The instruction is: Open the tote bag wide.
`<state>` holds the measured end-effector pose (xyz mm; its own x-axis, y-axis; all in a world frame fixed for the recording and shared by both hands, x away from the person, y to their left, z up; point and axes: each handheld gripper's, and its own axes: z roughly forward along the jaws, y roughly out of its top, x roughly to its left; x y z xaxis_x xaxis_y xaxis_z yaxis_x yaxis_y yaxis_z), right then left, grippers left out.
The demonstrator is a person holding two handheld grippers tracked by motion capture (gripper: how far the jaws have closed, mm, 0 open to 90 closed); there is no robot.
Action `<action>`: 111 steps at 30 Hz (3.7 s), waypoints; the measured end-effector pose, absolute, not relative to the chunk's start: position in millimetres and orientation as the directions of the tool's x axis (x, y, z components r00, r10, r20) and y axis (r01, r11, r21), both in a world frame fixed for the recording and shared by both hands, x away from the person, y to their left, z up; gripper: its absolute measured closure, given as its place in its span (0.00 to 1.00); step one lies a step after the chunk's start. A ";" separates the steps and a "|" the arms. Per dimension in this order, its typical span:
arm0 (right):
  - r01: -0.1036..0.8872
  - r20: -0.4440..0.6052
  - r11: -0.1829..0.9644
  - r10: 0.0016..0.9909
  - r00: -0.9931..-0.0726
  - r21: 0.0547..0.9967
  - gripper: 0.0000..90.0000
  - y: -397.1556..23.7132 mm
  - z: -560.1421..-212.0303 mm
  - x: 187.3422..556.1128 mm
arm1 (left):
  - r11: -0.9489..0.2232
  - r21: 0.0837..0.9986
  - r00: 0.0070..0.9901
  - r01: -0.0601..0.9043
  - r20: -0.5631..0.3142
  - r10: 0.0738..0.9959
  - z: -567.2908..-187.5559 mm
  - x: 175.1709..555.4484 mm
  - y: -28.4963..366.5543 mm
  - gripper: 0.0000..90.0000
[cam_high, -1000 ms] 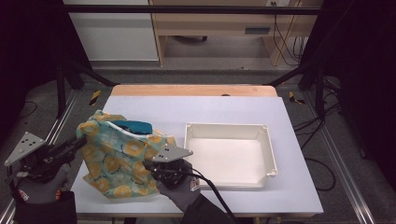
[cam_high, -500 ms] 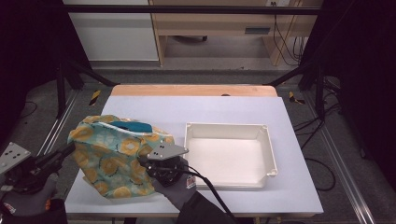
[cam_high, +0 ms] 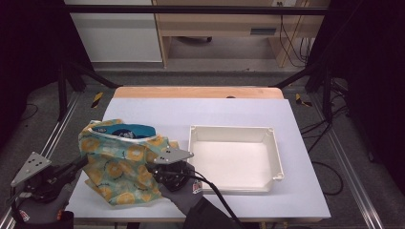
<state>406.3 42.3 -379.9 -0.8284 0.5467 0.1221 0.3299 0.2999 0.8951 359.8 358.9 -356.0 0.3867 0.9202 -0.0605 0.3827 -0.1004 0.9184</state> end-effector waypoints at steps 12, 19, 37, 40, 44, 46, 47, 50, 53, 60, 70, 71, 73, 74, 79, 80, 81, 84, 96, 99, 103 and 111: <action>0.317 0.134 0.260 0.541 -0.830 0.912 0.88 30.4 -374.9 403.2 | -0.115 0.900 0.387 0.420 -0.063 0.920 -369.5 363.7 357.0 1.00; 0.263 0.106 0.173 0.610 -0.785 0.949 0.66 3.8 -349.8 406.4 | -0.116 0.896 0.388 0.428 -0.066 0.919 -371.4 365.2 356.8 1.00; 0.286 0.062 0.276 0.611 -0.789 0.918 1.00 11.6 -372.5 412.2 | -0.119 0.884 0.386 0.453 -0.074 0.920 -377.2 368.4 358.6 1.00; 0.303 0.069 0.299 0.600 -0.797 0.905 1.00 11.5 -379.3 408.8 | -0.123 0.875 0.384 0.469 -0.077 0.920 -379.9 370.2 359.3 1.00; 0.327 0.078 0.318 0.600 -0.796 0.890 1.00 12.7 -391.5 408.4 | -0.117 0.869 0.381 0.480 -0.086 0.921 -382.5 372.3 360.9 0.98; 0.333 0.083 0.319 0.600 -0.796 0.887 1.00 13.2 -394.6 408.6 | -0.113 0.871 0.382 0.477 -0.090 0.920 -381.5 372.1 362.4 0.95; 0.332 0.083 0.318 0.600 -0.796 0.888 1.00 13.5 -395.3 408.6 | -0.105 0.875 0.376 0.472 -0.092 0.922 -380.1 371.5 363.2 0.92; 0.331 0.084 0.314 0.600 -0.796 0.890 1.00 13.9 -395.4 408.2 | -0.089 0.894 0.371 0.438 -0.090 0.924 -371.3 366.6 366.7 0.82; 0.331 0.085 0.313 0.600 -0.796 0.890 1.00 14.1 -395.6 407.8 | -0.065 0.920 0.357 0.386 -0.084 0.930 -359.3 360.3 369.8 0.70; 0.332 0.089 0.307 0.601 -0.795 0.892 1.00 14.2 -395.6 406.5 | -0.059 0.945 0.372 0.322 -0.069 0.926 -340.5 367.3 371.0 0.57; 0.324 0.087 0.292 0.608 -0.789 0.900 1.00 12.0 -394.3 407.6 | -0.120 0.912 0.393 0.393 -0.049 0.918 -348.3 383.8 363.9 0.95; 0.326 0.091 0.287 0.608 -0.788 0.901 1.00 12.1 -394.2 407.6 | -0.117 0.911 0.391 0.396 -0.052 0.919 -348.5 382.9 364.4 0.99; 0.324 0.092 0.283 0.608 -0.789 0.903 1.00 13.0 -394.2 407.0 | -0.126 0.906 0.390 0.403 -0.046 0.920 -349.6 381.4 365.1 1.00; 0.322 0.091 0.283 0.609 -0.788 0.903 1.00 13.6 -394.3 406.8 | -0.127 0.906 0.387 0.404 -0.043 0.921 -350.9 380.5 365.2 1.00; 0.328 0.095 0.282 0.611 -0.786 0.902 1.00 15.9 -397.5 406.1 | -0.124 0.897 0.375 0.424 -0.049 0.926 -362.6 375.3 368.0 1.00; 0.329 0.093 0.284 0.612 -0.785 0.901 1.00 16.4 -398.8 405.6 | -0.121 0.896 0.373 0.428 -0.053 0.926 -365.5 374.0 368.4 1.00; 0.330 0.094 0.285 0.613 -0.784 0.900 1.00 16.8 -400.3 405.3 | -0.123 0.894 0.374 0.430 -0.052 0.926 -368.5 372.6 368.5 1.00; 0.340 0.100 0.284 0.618 -0.780 0.897 1.00 17.5 -405.0 404.3 | -0.130 0.888 0.370 0.441 -0.048 0.928 -377.1 369.6 366.5 1.00; 0.391 0.139 0.284 0.626 -0.767 0.876 1.00 20.0 -431.9 401.3 | -0.166 0.859 0.397 0.484 -0.046 0.917 -406.0 366.9 361.0 1.00; 0.398 0.139 0.296 0.626 -0.767 0.868 1.00 22.9 -439.7 400.2 | -0.178 0.847 0.401 0.501 -0.044 0.915 -412.4 367.3 360.0 1.00; 0.414 0.148 0.301 0.628 -0.764 0.859 1.00 25.4 -448.3 399.0 | -0.189 0.831 0.397 0.524 -0.043 0.917 -420.3 367.5 361.0 1.00; 0.439 0.160 0.313 0.633 -0.758 0.842 0.99 27.8 -462.5 398.7 | -0.200 0.802 0.385 0.563 -0.040 0.922 -432.4 370.7 364.6 1.00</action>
<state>398.7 27.8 -462.5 -0.7579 0.6326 0.1597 0.4388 0.3131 0.8423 370.7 364.6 -432.4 0.3848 0.9222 -0.0398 0.5627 -0.2002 0.8021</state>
